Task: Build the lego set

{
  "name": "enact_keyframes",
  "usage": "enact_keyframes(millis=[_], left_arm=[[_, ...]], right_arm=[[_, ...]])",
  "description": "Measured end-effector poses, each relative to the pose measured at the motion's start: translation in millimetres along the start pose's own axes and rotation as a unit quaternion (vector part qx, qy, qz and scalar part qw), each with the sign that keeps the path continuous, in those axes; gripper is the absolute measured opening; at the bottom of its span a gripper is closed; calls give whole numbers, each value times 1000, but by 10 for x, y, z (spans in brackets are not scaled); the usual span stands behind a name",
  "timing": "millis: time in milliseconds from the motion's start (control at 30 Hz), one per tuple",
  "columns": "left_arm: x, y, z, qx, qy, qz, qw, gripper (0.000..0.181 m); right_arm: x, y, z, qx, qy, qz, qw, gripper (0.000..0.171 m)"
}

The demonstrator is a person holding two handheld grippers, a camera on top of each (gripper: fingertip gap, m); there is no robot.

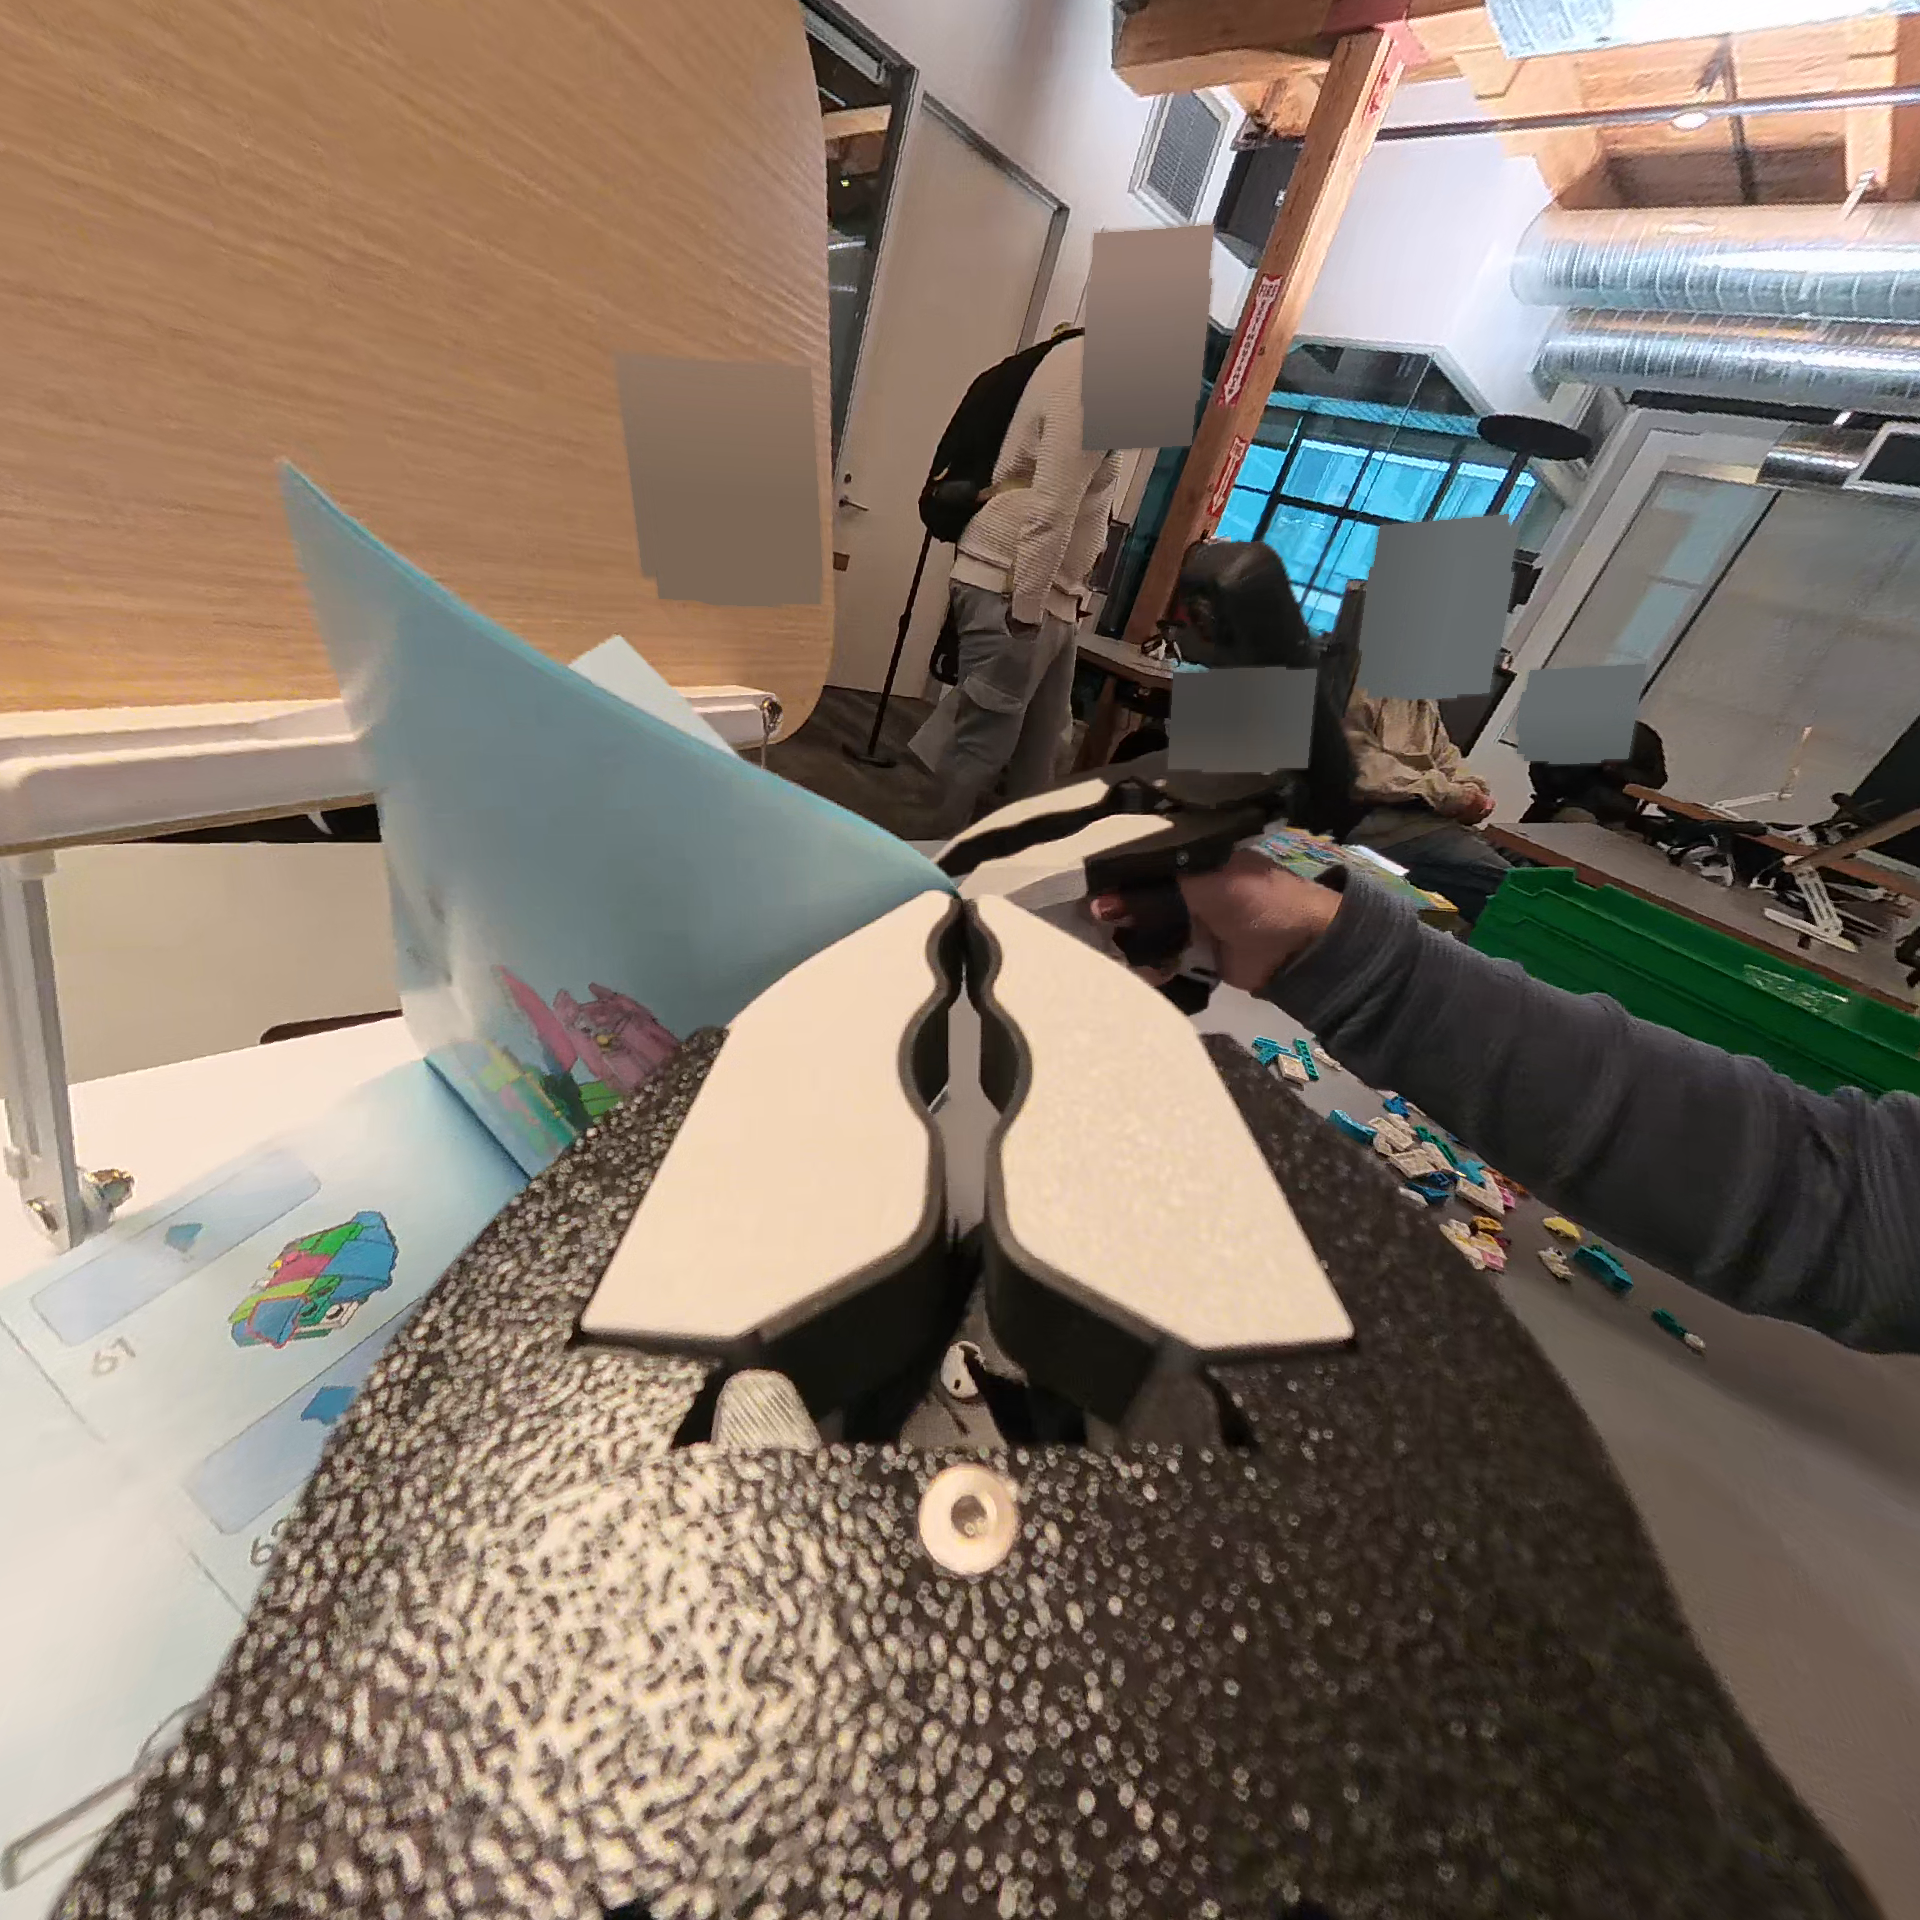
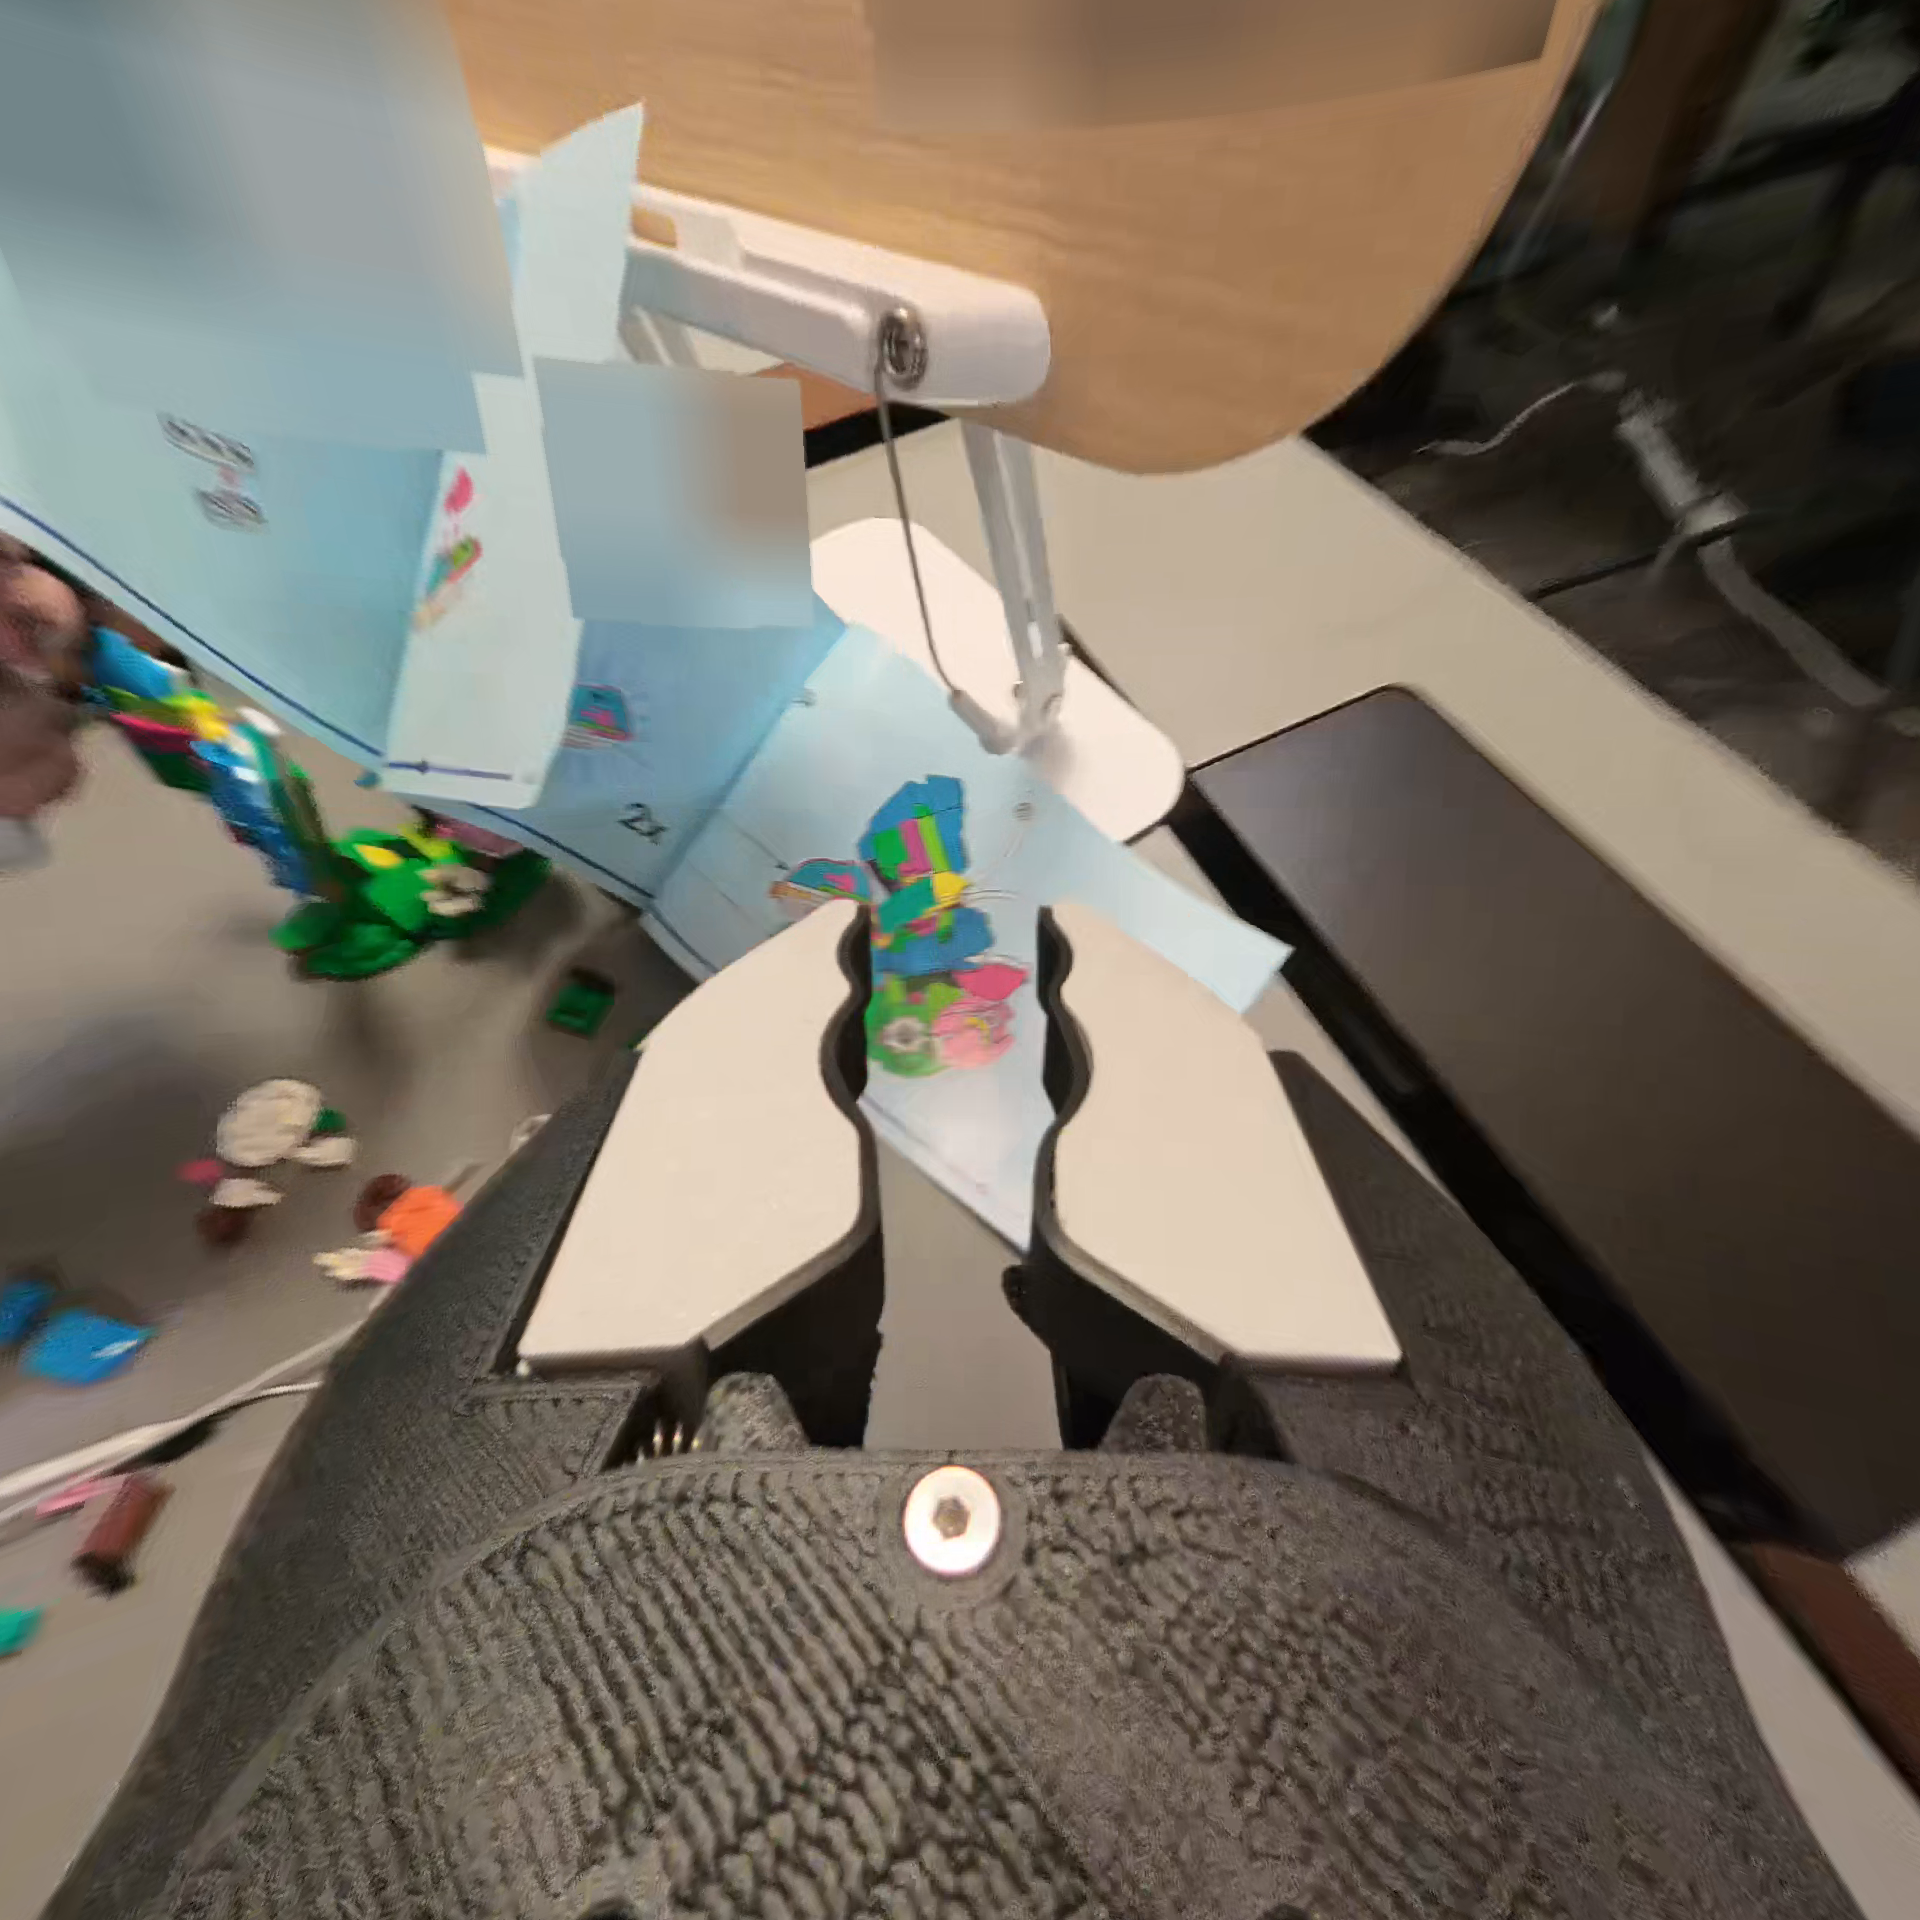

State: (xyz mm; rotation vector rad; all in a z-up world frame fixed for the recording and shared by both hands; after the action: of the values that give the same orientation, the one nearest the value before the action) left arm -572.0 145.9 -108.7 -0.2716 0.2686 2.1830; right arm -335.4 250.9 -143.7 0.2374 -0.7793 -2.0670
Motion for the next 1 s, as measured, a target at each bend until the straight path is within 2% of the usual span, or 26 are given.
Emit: enact_keyframes(millis=[133,200,367,433,500,633,700,833,1000], left_arm=[[-20,-56,-18,0,3,-14,1000,0],[-32,-91,-32,3,1,-19,1000,0],[-47,-120,-61,13,-6,-23,1000,0],[-43,-118,-66,12,-3,-28,1000,0],[-55,-137,-78,14,-2,-37,999,0],[-100,-215,-120,31,-11,-48,998,0],[-107,-231,-128,35,-12,-46,998,0],[-92,-170,-91,23,-5,-47,999,0],[-70,-100,-58,18,7,-49,999,0]], right_arm=[[181,-91,-19,-20,-47,150,987,46],[338,-137,32,-44,-71,245,966,51],[644,-165,256,-99,-97,385,913,56],[724,-166,348,-108,-92,383,913,56],[810,-200,415,-100,-72,358,926,56],[853,-283,470,-66,-59,285,954,28],[775,-257,460,-73,-64,249,964,3],[504,-133,326,-84,-91,196,973,0],[121,-77,-35,-46,-138,112,983,0]])
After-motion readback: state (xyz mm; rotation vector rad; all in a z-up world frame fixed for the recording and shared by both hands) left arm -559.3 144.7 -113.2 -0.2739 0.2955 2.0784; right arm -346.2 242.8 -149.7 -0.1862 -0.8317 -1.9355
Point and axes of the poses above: each gripper's, where its closed fingertips meet, y back along the fingers, z out of its top, x = y × z across the jaws, the point moved 7 cm from there along y, back along the fingers, and after that the axes turned 11 degrees about x, right-handed, at the moved point
